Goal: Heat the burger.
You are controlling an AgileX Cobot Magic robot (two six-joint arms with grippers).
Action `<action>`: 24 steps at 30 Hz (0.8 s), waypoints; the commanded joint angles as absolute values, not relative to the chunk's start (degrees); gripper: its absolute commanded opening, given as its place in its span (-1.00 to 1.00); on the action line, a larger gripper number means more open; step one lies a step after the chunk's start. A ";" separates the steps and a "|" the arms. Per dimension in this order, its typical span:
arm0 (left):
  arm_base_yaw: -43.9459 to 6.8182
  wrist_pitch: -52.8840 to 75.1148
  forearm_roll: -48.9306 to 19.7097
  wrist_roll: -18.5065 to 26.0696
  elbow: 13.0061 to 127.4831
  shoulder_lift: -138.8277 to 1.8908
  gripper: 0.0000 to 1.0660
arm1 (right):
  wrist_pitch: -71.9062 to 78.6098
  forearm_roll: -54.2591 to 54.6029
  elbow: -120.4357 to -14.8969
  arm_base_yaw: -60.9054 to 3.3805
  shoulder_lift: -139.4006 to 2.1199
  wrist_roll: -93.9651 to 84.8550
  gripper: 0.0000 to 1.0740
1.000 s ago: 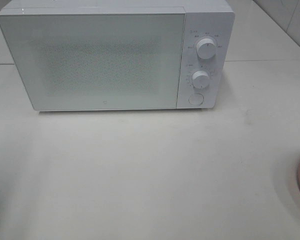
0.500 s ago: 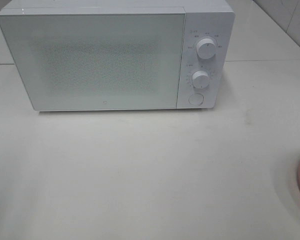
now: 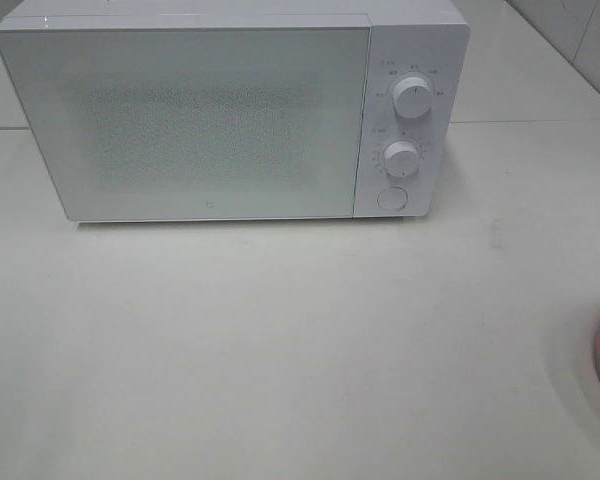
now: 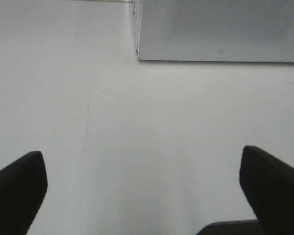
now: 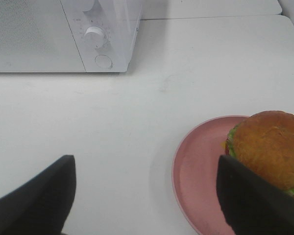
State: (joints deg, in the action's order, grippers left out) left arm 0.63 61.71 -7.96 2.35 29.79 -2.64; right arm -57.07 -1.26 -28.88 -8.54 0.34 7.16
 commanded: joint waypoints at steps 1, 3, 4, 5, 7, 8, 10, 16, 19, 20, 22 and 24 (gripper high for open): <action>0.86 61.08 -8.37 1.83 29.62 -0.34 0.88 | -57.07 -1.26 -28.53 -8.19 1.78 6.30 0.41; 0.86 61.08 -8.37 1.83 29.62 0.74 0.88 | -57.07 -1.26 -28.53 -8.19 1.78 6.30 0.41; 0.86 61.08 -8.37 1.95 29.62 1.89 0.88 | -57.07 -1.26 -28.53 -8.19 1.78 6.30 0.41; 0.86 61.08 -8.37 1.95 29.51 1.60 0.88 | -57.07 -1.26 -28.53 -8.19 1.78 6.30 0.41; 0.86 61.08 -8.37 1.95 29.51 1.72 0.88 | -57.07 -1.26 -28.53 -8.19 1.78 6.30 0.41; 0.86 61.08 -8.37 1.95 29.51 1.72 0.88 | -57.07 -1.26 -28.53 -8.19 1.78 6.25 0.41; 0.86 61.08 -8.37 1.95 29.51 1.72 0.88 | -57.07 -1.26 -28.53 -8.19 1.78 6.25 0.41; 0.86 61.08 -8.37 1.95 29.51 1.72 0.88 | -57.07 -1.26 -28.53 -8.19 1.78 6.25 0.41; 0.86 61.08 -8.37 1.95 29.51 1.66 0.88 | -57.07 -1.26 -28.53 -8.19 1.78 6.25 0.41; 0.86 61.08 -8.37 1.95 29.51 1.66 0.88 | -57.07 -1.26 -28.53 -8.19 1.78 6.25 0.41; 0.86 61.08 -8.37 1.95 29.51 1.60 0.88 | -57.07 -1.26 -28.53 -8.19 1.78 6.25 0.41; 0.86 61.08 -8.37 1.95 29.51 1.60 0.88 | -57.07 -1.26 -28.53 -8.19 1.78 6.25 0.41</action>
